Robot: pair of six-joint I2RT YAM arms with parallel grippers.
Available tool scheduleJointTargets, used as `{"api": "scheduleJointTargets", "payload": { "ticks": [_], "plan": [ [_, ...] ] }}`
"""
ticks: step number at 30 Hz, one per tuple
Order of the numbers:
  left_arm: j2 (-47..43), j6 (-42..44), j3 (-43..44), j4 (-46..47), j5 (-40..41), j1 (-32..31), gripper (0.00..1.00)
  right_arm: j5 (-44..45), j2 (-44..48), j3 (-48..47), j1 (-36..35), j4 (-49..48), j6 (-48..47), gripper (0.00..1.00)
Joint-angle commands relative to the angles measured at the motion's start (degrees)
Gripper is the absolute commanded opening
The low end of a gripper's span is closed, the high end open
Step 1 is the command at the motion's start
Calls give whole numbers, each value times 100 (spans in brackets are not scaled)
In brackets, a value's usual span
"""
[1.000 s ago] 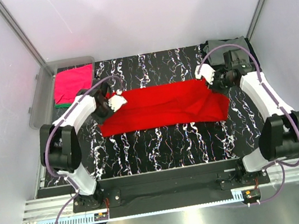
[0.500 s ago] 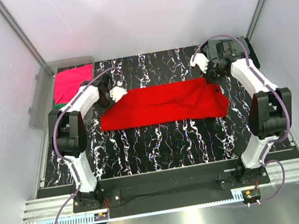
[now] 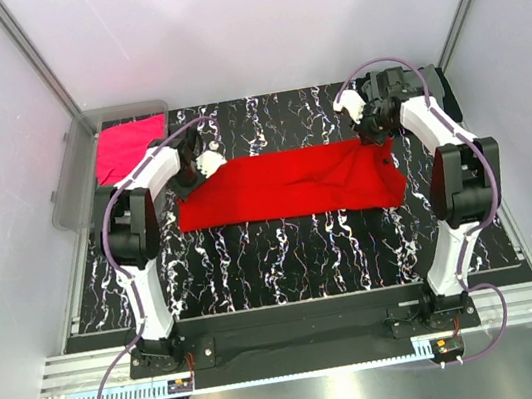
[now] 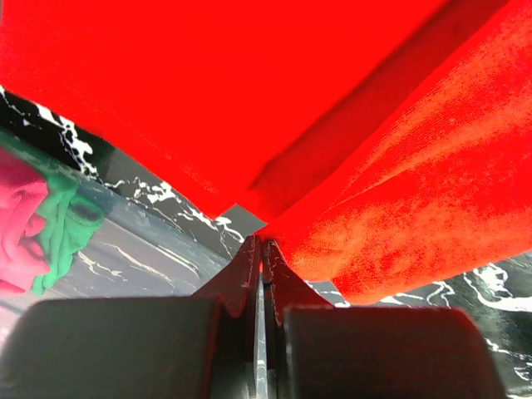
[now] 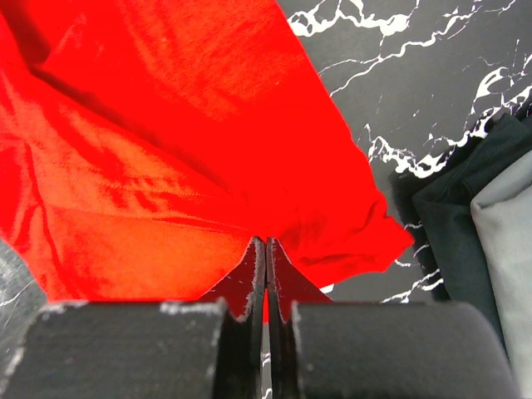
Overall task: Fold and stack the t-shirts
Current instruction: Fold the tshirt
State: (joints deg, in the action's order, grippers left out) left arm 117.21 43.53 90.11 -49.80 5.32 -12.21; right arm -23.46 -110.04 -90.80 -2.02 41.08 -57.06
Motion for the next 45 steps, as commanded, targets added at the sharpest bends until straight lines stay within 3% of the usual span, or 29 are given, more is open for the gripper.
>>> {"api": "scheduleJointTargets", "payload": {
  "ticks": [1,4,8,10,11,12,13,19,22,29,34,45],
  "plan": [
    [65,33,323,58,223,61,0,-35,-166,-394,-9,-232,203,0],
    [118,16,393,58,285,69,0,-18,-246,-490,0,-258,256,1],
    [48,-151,648,155,145,61,30,96,-211,-500,0,-355,476,5],
    [-13,-265,806,251,40,52,32,114,-158,-430,0,-425,616,7],
    [-14,-301,946,260,30,43,34,140,-97,-368,-9,-460,643,9],
    [-14,-371,1000,260,39,26,39,166,-62,-307,0,-539,695,25],
    [-14,-406,1035,260,117,8,40,210,-35,-202,-9,-644,739,31],
    [-654,-872,834,348,-12,-27,40,352,395,-70,0,-803,1144,40],
    [-1111,-794,185,357,-216,-150,38,-24,755,403,0,-777,1083,41],
    [-1069,-933,-1126,322,-172,-291,31,-835,291,397,-70,663,776,41],
    [-893,-1197,-1188,375,-294,-282,31,-879,141,520,-202,867,599,49],
    [-497,-1391,-1127,392,-365,-282,31,-959,-676,2,-518,1508,476,51]
  ]
}}
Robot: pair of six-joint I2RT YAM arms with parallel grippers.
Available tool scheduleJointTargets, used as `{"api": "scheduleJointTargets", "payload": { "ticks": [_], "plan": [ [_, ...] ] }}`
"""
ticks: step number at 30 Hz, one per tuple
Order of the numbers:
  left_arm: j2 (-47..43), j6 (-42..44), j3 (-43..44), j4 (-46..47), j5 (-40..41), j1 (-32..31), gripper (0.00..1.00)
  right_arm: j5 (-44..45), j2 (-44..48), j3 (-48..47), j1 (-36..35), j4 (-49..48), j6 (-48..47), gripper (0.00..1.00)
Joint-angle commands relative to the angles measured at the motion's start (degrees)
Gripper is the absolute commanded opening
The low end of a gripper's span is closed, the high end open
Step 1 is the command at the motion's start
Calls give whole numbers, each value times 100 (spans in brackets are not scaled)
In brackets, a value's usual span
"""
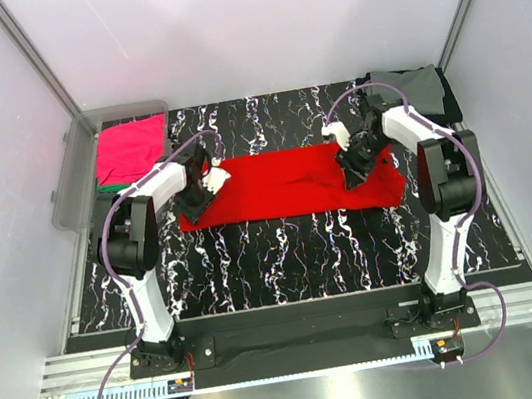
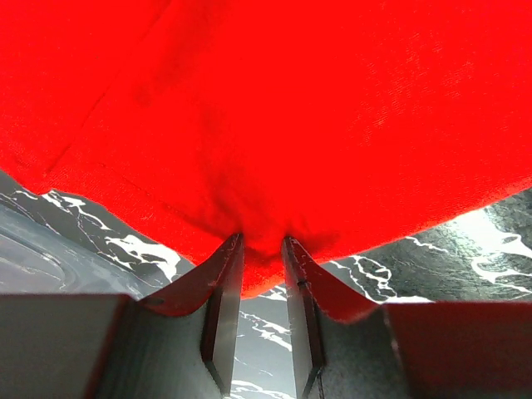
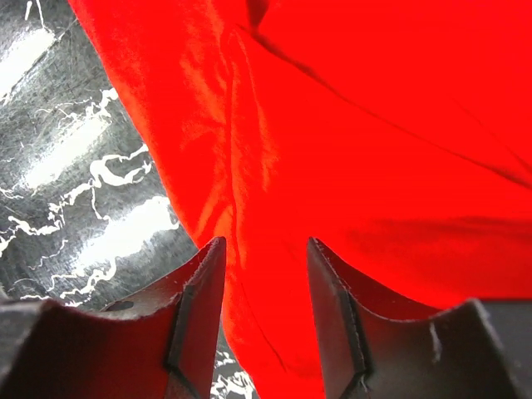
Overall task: Fold and stack the t-shirts
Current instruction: Fold the tshirt
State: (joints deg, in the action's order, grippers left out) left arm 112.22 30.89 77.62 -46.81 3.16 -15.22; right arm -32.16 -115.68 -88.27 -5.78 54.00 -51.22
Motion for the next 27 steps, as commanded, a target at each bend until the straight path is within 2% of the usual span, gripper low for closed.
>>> {"api": "scheduleJointTargets", "payload": {
  "ticks": [1,12,15,16,18,21,24,27],
  "plan": [
    [-8,-136,130,75,-149,19,31,-54,-165,-322,-169,208,-81,51],
    [-16,-154,42,119,-140,19,30,-80,-719,-1015,-230,15,243,50],
    [-8,-163,51,128,-140,19,30,-176,-1026,-1550,-239,23,506,44],
    [-8,-171,51,128,-131,19,30,-281,-1192,-1718,-248,23,586,37],
    [-8,-163,51,128,-131,19,30,-422,-1351,-2322,-257,23,884,33],
    [-51,-136,25,128,-87,19,30,-589,-1598,-3149,-371,-29,1262,33],
    [-148,-119,33,128,-70,19,30,-511,-1607,-3591,-555,-108,1421,35],
    [-594,-110,156,58,-113,-7,30,-353,-1283,-3531,-608,-196,1518,36]
  ]
}}
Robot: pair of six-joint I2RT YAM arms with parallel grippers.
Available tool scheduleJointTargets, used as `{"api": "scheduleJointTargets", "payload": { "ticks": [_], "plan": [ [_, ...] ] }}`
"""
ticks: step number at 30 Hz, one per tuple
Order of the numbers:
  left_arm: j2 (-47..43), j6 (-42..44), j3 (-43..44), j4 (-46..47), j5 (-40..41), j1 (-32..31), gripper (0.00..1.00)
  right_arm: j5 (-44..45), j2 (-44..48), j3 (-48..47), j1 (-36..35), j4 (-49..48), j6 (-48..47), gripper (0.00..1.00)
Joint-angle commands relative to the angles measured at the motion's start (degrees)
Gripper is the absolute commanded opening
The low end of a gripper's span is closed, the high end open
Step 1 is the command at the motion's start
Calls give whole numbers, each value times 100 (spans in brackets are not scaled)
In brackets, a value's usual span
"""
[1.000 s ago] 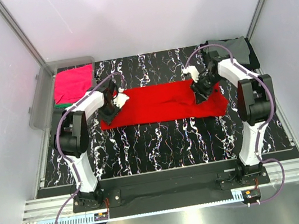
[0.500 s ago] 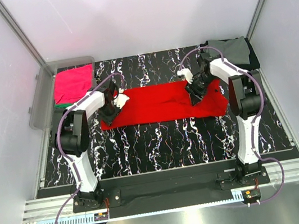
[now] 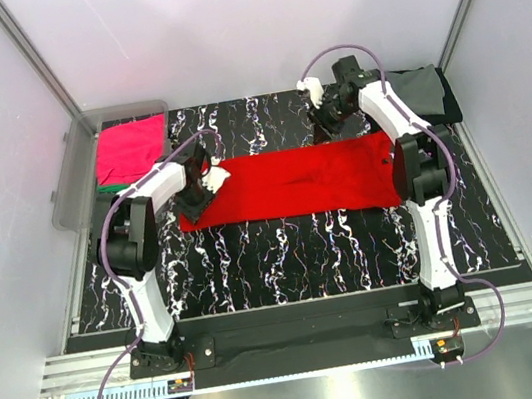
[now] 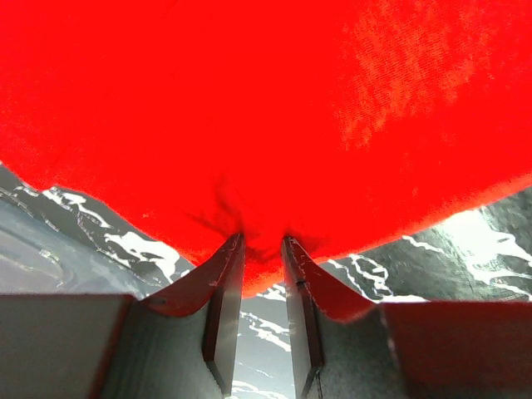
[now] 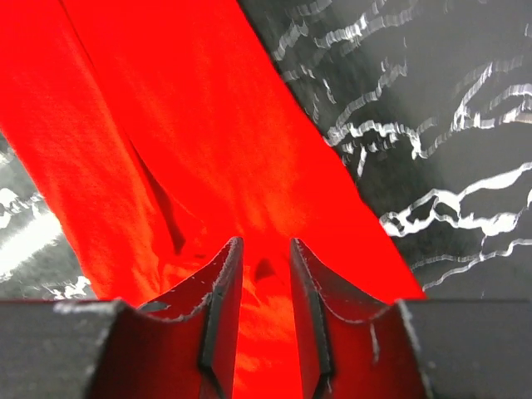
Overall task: Fold and stack the t-shirts
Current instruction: Fold the tshirt
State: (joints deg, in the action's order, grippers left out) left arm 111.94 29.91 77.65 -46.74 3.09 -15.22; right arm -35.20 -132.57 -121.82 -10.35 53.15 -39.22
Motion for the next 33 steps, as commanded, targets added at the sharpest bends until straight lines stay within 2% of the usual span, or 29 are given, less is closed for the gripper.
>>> {"api": "scheduleJointTargets", "payload": {
  "ticks": [1,4,5,8,13,18,24,29,30,31,32,33],
  "plan": [
    [-707,14,267,16,-116,-24,31,47,669,-97,-152,-129,319,36],
    [-1209,304,321,-177,-239,-42,41,408,1414,631,-99,-506,345,40],
    [-1297,522,260,-212,-256,-42,48,435,1619,885,-55,-637,415,41],
    [-1596,1058,-196,-257,-274,-42,54,549,2287,1922,15,-1103,485,45],
    [-1518,1526,-741,-178,-178,-42,52,567,2920,3321,94,-1105,767,47],
    [-1272,1641,-795,95,-151,-42,52,637,3360,4261,165,-1096,609,47],
    [-894,1772,-742,314,-63,-42,52,725,3580,4868,376,-1043,415,47],
    [-507,1843,-602,402,16,-51,51,655,3660,5019,393,-1026,521,47],
    [-376,1860,-602,411,42,-51,50,629,3677,5028,393,-1034,538,47],
    [-323,1878,-602,411,51,-51,43,637,3729,5036,393,-1008,556,47],
    [-287,1904,-610,403,68,-68,31,663,3756,5045,393,-1008,591,47],
    [-296,1922,-663,324,51,-77,5,759,3800,5063,402,-999,617,47]
  ]
}}
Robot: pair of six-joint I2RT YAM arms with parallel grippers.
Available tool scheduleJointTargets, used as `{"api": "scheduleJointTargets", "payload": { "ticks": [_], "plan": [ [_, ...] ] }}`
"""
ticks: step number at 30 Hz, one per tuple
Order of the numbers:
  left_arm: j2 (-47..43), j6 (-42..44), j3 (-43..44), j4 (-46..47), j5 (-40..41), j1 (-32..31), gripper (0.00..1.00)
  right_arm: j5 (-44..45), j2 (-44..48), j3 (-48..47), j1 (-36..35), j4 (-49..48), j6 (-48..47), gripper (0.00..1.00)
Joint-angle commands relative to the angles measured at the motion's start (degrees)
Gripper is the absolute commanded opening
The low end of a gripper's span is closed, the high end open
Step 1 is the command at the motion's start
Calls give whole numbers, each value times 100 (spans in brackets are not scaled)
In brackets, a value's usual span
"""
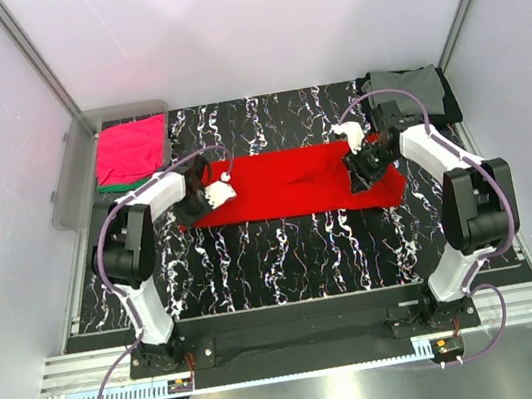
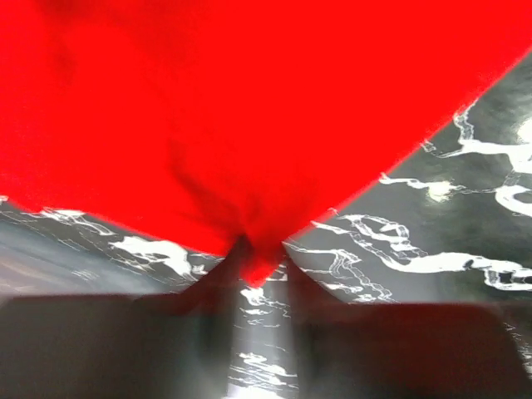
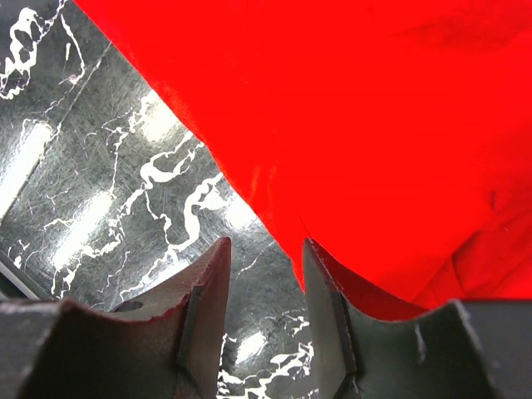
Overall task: Fold and stack the t-shirts
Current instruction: Fold the tshirt
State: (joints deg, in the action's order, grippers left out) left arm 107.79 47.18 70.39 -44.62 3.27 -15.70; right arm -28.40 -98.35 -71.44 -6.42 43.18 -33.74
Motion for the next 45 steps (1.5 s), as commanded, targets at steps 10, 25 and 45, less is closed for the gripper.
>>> {"api": "scheduleJointTargets", "payload": {
  "ticks": [10,25,45],
  "plan": [
    [-1444,485,-1124,-1214,-572,-450,0,696,712,95,17,200,420,47],
    [-2368,-656,-1467,-2754,-1891,-1830,2,819,-1379,-1495,-88,288,1123,47],
    [-910,-1562,289,-2227,-2225,-2823,3,1240,-5711,-7329,-518,1527,1185,47]
  ]
}}
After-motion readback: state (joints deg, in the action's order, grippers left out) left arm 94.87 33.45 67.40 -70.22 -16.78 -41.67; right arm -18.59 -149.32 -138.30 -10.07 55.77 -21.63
